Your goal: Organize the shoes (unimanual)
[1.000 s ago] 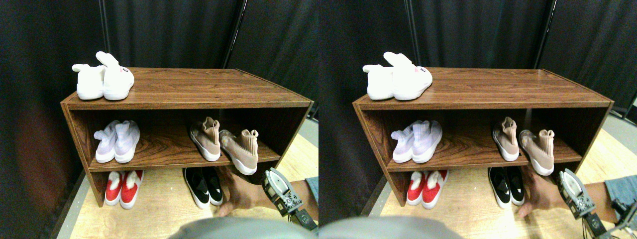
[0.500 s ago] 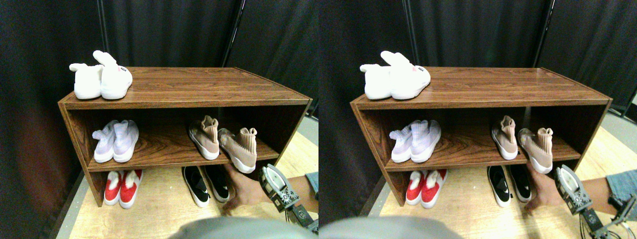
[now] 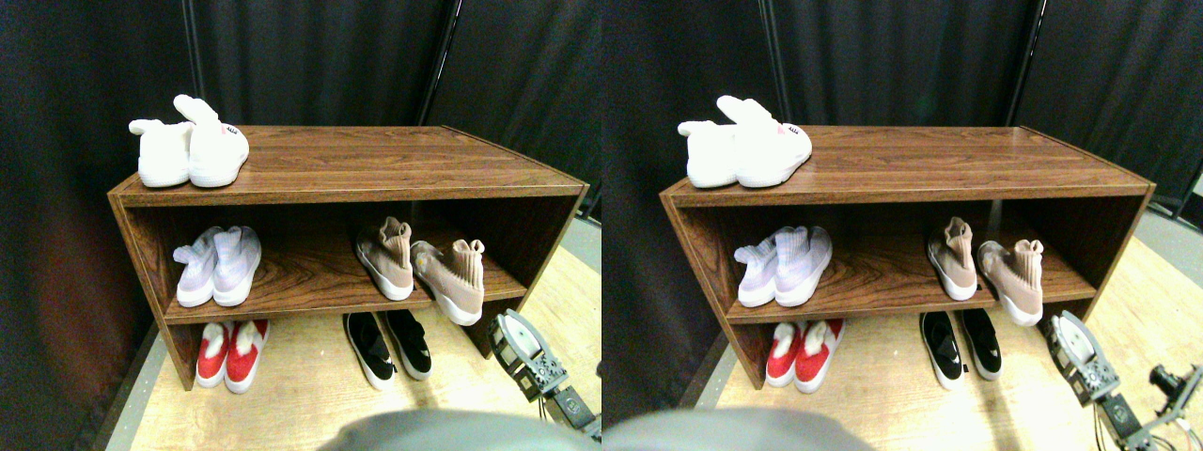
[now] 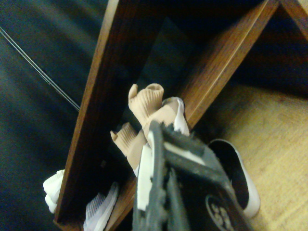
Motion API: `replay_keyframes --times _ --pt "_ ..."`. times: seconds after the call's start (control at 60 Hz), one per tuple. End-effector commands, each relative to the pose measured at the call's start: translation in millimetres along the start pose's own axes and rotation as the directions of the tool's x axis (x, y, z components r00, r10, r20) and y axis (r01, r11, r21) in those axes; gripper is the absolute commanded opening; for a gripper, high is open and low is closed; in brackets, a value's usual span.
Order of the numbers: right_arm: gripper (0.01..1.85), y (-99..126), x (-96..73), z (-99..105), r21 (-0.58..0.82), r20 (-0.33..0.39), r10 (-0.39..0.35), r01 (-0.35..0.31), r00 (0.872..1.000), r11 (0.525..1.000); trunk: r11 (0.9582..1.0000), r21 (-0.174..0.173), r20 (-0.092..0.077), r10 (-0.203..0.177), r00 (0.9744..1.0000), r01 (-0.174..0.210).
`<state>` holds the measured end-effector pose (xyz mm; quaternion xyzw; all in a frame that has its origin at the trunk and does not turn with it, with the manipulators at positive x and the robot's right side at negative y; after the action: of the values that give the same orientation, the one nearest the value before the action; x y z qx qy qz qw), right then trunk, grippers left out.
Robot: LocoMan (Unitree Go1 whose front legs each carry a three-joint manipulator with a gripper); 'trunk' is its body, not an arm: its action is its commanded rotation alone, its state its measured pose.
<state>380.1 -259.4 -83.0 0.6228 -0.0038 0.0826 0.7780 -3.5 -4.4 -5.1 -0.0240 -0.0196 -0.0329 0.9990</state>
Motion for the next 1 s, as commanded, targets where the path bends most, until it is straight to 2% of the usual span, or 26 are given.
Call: replay_keyframes --times 0.017,0.033,0.05,0.067,0.117,0.283,0.367,0.483,0.633,1.0 --pt "1.37 8.1 -0.2 -2.0 -0.077 -0.002 0.038 -0.038 0.999 0.996 0.9998 -0.018 -0.016 0.002 0.9999 -0.002" --pt "1.63 7.3 -0.3 -2.6 -0.129 0.011 0.048 -0.046 0.999 0.991 0.9998 -0.018 -0.016 0.002 0.9999 -0.002" --pt "1.63 7.3 -0.3 -2.6 -0.129 0.011 0.048 -0.046 0.999 0.991 0.9998 -0.019 -0.018 0.001 0.9998 -0.001" --pt "1.75 6.2 0.4 -2.9 -0.141 0.016 0.046 -0.044 0.999 0.989 0.9998 -0.019 -0.018 0.001 0.9998 -0.001" --pt "1.85 4.4 2.0 -2.8 -0.158 0.027 0.043 -0.039 0.999 0.987 0.9998 -0.019 -0.018 0.001 0.9998 -0.001" --pt "1.85 0.8 12.5 -6.1 -0.164 0.053 0.019 -0.010 0.998 0.986 0.9998 -0.019 -0.018 0.001 0.9998 -0.001" --pt "1.85 -3.2 23.3 -6.5 -0.146 0.065 -0.022 0.032 0.998 0.989 0.9998 -0.019 -0.018 0.001 0.9998 -0.001" --pt "1.85 -8.8 35.0 -6.7 -0.129 0.064 -0.057 0.065 0.996 0.989 0.9996 -0.027 -0.018 0.011 0.9998 -0.011" --pt "1.85 -19.0 59.0 -9.8 -0.086 0.044 -0.101 0.104 0.994 0.991 0.9992 -0.035 -0.019 0.019 0.9996 -0.020" --pt "1.85 -28.1 93.3 -18.6 0.006 0.035 -0.175 0.175 0.984 0.985 0.9983 -0.047 -0.023 0.035 0.9991 -0.036"
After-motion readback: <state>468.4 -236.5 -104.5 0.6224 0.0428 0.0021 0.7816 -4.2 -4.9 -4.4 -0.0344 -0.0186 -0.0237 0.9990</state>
